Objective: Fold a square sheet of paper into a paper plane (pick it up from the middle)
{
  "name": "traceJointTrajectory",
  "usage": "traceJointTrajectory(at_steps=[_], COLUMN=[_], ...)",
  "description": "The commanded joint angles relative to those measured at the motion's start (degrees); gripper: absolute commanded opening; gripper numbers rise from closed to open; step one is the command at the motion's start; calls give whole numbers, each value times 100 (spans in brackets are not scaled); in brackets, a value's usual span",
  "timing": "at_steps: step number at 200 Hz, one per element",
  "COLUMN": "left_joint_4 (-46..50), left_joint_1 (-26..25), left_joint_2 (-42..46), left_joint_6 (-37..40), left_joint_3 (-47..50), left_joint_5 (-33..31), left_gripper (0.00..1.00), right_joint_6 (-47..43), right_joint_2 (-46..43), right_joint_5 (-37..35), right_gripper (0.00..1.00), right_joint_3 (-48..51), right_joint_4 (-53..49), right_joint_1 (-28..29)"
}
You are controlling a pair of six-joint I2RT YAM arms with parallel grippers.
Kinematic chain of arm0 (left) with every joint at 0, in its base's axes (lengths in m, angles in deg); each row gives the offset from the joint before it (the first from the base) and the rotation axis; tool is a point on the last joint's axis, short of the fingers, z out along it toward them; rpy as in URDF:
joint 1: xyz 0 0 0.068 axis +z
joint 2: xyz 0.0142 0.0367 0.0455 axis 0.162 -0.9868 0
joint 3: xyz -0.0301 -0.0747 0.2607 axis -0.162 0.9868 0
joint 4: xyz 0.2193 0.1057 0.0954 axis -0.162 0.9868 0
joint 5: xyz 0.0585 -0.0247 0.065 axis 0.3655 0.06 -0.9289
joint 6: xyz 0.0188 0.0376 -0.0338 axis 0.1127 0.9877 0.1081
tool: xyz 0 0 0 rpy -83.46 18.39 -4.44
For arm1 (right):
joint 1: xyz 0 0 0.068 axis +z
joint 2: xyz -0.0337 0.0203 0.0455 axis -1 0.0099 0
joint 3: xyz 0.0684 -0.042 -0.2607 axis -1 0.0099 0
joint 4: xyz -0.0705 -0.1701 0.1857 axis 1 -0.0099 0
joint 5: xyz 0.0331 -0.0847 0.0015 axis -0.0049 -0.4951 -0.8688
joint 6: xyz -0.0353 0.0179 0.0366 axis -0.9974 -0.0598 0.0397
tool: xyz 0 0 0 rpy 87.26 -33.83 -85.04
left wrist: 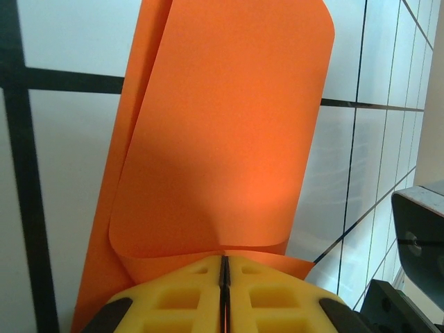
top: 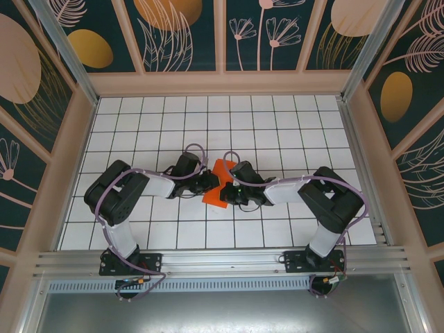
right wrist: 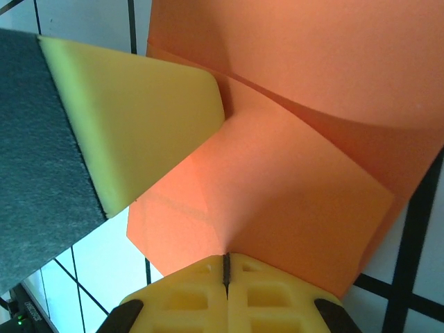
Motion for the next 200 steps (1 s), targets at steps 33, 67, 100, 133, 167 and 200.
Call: traceJointTrajectory(at_steps=[33, 67, 100, 133, 167, 200], left_joint_4=[563, 596, 701, 894, 974, 1003], left_joint_1=[354, 403, 422, 457, 539, 686], left_joint_2=[-219, -215, -200, -182, -170, -193], left_joint_6=[419, 498, 591, 640, 705, 763], left_joint_3=[-39, -74, -143, -249, -269, -276], left_joint_5=[-731, -740, -808, -931, -1033, -1000], left_gripper=[11, 12, 12, 12, 12, 13], right_joint_6=[-180, -251, -332, -372, -400, -495], right_joint_2=[348, 432, 457, 451, 415, 381], right_joint_5=[-22, 74, 84, 44, 62, 113], right_gripper=[0, 0, 0, 0, 0, 0], right_joint_3=[304, 340, 318, 323, 383, 428], right_joint_4=[-747, -734, -810, -885, -897, -910], right_joint_1=[-4, -4, -5, -20, -31, -61])
